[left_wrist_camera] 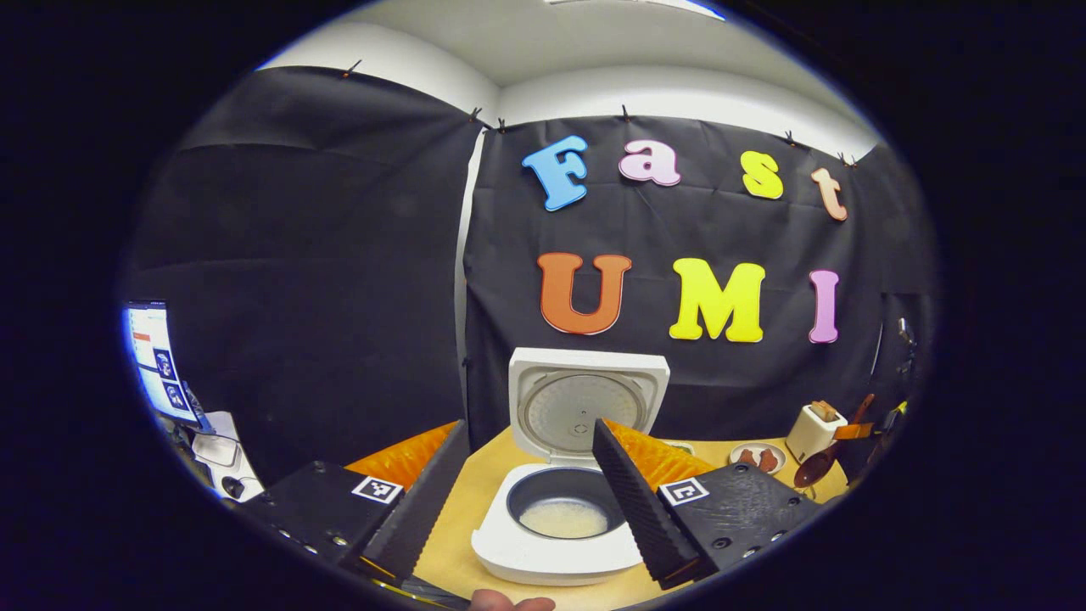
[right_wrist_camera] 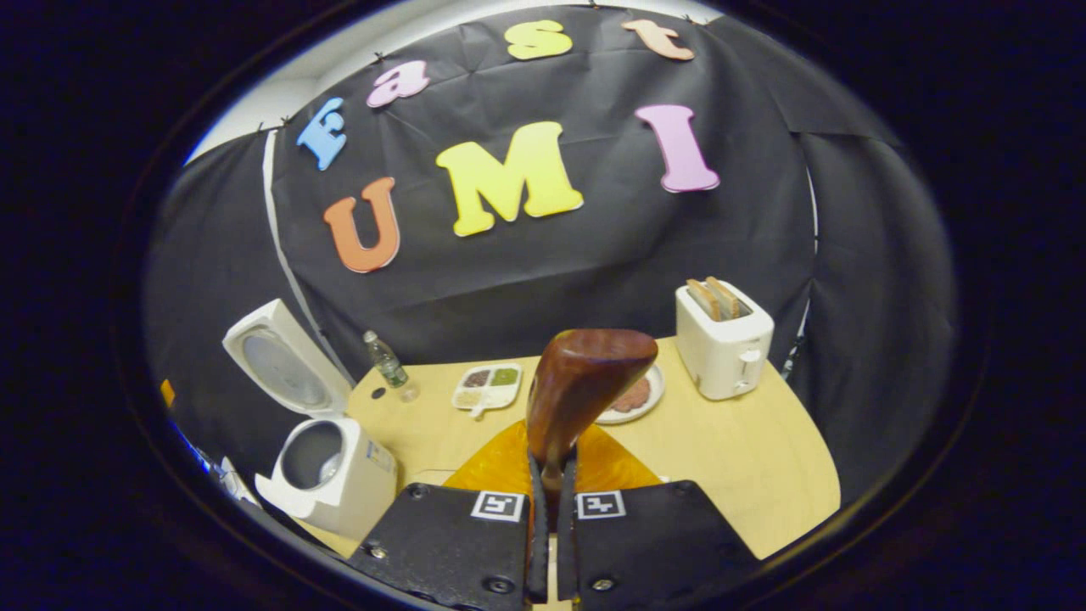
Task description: Close the left gripper, press the button to open the rice cooker; take a wooden spoon from the chopstick holder with the right hand, scoop a spoonful of rice and pour it into the rice cooker, then put the wooden spoon back into the chopstick holder.
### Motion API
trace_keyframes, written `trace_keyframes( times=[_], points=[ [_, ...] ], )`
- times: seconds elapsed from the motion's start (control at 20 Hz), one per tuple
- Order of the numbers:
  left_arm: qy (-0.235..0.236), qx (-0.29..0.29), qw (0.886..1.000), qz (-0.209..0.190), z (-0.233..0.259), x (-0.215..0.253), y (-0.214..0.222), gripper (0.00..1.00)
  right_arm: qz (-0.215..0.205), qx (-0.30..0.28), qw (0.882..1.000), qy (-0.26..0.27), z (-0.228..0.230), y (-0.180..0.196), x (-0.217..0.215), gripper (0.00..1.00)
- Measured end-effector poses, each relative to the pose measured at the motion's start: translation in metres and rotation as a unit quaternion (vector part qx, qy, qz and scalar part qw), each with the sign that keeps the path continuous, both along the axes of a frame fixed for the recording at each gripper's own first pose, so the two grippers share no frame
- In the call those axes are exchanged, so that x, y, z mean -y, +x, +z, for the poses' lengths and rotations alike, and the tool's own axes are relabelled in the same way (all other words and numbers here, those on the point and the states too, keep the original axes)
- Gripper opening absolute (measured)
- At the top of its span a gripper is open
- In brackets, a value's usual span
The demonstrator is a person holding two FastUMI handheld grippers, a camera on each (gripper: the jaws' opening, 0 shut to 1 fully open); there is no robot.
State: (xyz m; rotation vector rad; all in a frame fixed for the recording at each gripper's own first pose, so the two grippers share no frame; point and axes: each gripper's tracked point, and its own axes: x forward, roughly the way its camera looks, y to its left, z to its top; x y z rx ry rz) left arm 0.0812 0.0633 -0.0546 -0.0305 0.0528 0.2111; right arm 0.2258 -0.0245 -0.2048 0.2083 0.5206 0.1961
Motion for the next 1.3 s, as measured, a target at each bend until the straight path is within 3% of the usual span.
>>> trace_keyframes(
  times=[0.1,0.25,0.5,0.9,1.0,1.3],
  points=[
    [0.009,0.005,1.0,-0.013,0.0,-0.019,0.001,0.94,0.009,-0.02,1.0,0.011,-0.015,-0.006,-0.038,0.09],
    [0.008,0.001,1.0,-0.029,-0.005,-0.038,0.002,0.95,0.0,-0.041,0.999,-0.021,-0.054,-0.007,-0.063,0.1],
    [-0.006,-0.006,1.0,-0.028,-0.01,-0.067,-0.004,0.95,-0.026,-0.056,0.991,-0.118,-0.119,-0.006,-0.059,0.1],
    [-0.007,-0.03,0.999,-0.007,-0.021,-0.09,-0.019,0.94,-0.008,-0.004,0.964,-0.264,-0.151,0.002,-0.063,0.09],
    [-0.009,-0.035,0.999,-0.006,-0.024,-0.089,-0.022,0.95,-0.003,0.001,0.962,-0.273,-0.154,0.003,-0.072,0.1],
    [-0.006,-0.034,0.999,0.006,-0.025,-0.094,-0.029,0.94,0.05,-0.034,0.982,-0.179,-0.172,-0.016,-0.139,0.09]
  ],
)
